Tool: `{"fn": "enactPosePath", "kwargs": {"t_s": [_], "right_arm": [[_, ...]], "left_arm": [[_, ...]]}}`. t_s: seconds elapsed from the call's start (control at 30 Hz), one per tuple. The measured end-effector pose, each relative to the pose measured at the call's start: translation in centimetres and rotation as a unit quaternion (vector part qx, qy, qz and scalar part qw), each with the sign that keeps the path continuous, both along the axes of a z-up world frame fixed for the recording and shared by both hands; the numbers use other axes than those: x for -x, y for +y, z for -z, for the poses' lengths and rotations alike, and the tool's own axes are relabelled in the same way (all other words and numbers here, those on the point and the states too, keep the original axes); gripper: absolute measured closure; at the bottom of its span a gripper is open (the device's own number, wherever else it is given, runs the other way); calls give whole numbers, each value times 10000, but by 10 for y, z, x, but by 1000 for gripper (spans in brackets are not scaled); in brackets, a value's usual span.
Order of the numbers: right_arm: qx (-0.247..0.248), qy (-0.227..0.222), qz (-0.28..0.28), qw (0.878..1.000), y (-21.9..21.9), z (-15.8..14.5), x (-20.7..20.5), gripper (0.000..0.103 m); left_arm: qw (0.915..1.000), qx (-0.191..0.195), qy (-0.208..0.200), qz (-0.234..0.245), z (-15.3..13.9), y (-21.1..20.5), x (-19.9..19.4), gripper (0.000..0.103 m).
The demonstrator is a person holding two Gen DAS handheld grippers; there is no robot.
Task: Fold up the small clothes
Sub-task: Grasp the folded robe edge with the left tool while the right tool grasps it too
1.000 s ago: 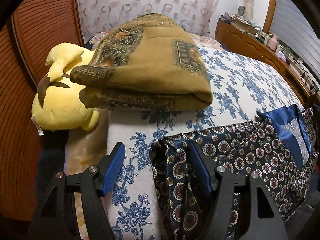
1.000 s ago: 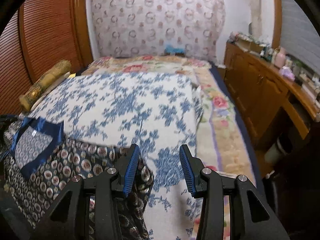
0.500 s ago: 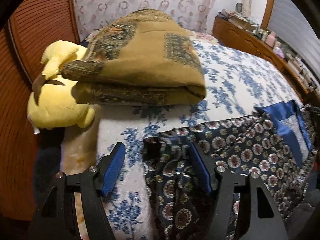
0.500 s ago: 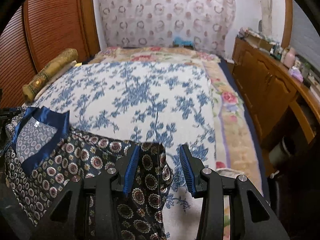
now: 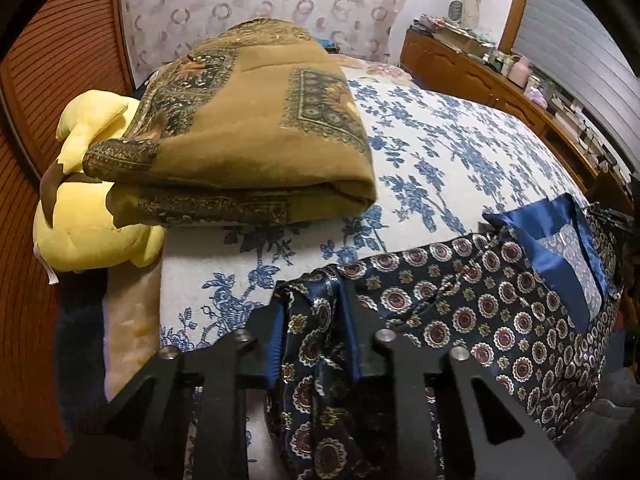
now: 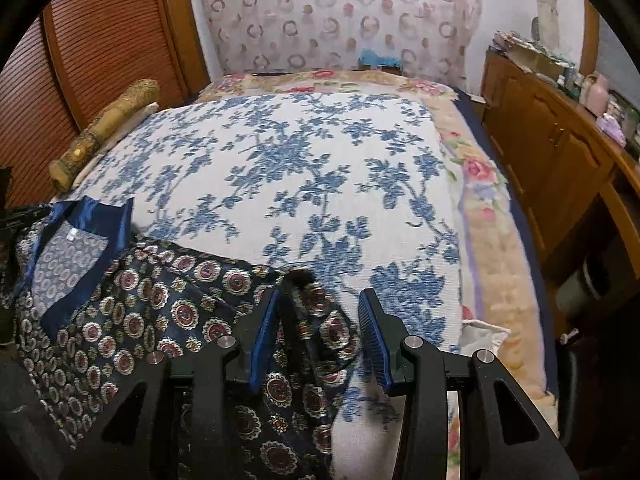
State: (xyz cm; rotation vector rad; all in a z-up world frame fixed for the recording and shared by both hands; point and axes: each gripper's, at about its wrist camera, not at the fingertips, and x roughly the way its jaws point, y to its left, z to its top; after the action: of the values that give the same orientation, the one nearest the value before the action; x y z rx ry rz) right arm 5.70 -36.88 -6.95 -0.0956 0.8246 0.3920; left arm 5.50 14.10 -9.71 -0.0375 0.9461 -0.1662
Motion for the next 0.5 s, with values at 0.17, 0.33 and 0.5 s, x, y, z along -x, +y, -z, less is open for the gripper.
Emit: {"fn": "enactPosePath", "kwargs": {"t_s": [0.17,0.33,0.5], "right_arm": [[-1,-12,-266,9996,9,2,6,92],[-115,-269,-163,9994,11,-6,16,95],[-460,-879,-39,9951,2,-44,39,96]], "left_arm": [[9998,139,-154,-59,-8,-5,3,86],[9984,171,-528,-46,-31,-13,14,91],[9910,572,-1209,-55,-81,-18,29,93]]}}
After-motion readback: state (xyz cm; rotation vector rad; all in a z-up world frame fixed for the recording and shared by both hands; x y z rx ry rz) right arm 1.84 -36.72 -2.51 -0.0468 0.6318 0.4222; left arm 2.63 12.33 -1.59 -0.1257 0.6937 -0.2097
